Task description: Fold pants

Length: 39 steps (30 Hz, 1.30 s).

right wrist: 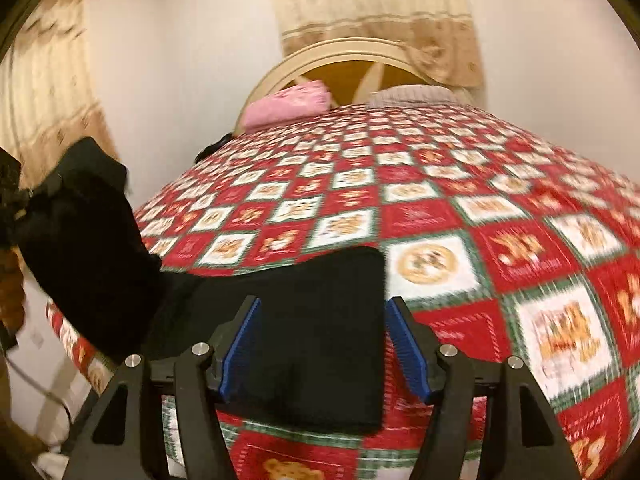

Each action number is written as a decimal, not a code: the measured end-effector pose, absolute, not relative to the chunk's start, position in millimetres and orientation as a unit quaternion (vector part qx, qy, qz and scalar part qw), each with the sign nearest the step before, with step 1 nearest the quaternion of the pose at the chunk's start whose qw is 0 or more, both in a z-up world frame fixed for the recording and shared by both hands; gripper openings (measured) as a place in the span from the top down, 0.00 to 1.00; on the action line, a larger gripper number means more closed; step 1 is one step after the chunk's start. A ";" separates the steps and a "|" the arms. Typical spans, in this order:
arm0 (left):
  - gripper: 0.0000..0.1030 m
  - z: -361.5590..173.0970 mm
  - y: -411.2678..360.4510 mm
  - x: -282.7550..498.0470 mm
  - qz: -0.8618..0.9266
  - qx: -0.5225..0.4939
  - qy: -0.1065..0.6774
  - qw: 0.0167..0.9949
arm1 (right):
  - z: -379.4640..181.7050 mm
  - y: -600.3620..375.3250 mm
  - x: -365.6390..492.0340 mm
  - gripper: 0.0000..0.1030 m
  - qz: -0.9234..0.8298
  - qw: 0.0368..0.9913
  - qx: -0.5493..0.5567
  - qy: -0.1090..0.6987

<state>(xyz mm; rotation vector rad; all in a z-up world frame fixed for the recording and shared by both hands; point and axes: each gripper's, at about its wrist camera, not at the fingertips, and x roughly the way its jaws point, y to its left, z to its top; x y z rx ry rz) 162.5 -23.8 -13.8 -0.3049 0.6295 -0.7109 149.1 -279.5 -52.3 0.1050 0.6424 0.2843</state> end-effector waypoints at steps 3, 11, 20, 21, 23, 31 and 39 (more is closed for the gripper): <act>0.77 -37.3 -70.9 181.0 -0.358 -0.126 0.337 0.862 | -63.5 -287.1 149.6 0.37 0.134 0.936 0.067 0.318; 0.73 -82.3 -151.3 183.4 -0.360 -0.035 0.395 0.844 | -81.0 -297.7 151.2 0.36 0.145 0.927 0.093 0.334; 0.40 -56.0 -138.1 137.2 -0.360 0.008 0.332 0.872 | -59.3 -318.0 140.4 0.36 0.143 0.936 0.148 0.286; 0.36 -53.6 -130.7 132.6 -0.353 0.014 0.323 0.878 | -54.2 -317.4 140.6 0.36 0.152 0.934 0.154 0.284; 0.28 -51.9 -114.6 128.9 -0.331 0.030 0.307 0.892 | -46.8 -313.1 143.8 0.36 0.168 0.929 0.160 0.289; 0.05 -69.4 -69.0 141.7 -0.245 0.028 0.300 0.921 | -48.0 -267.6 167.4 0.36 0.172 0.894 0.146 0.388; 0.05 -99.7 -48.9 164.4 -0.218 -0.012 0.351 0.911 | -72.1 -254.1 176.6 0.80 0.141 0.888 0.096 0.428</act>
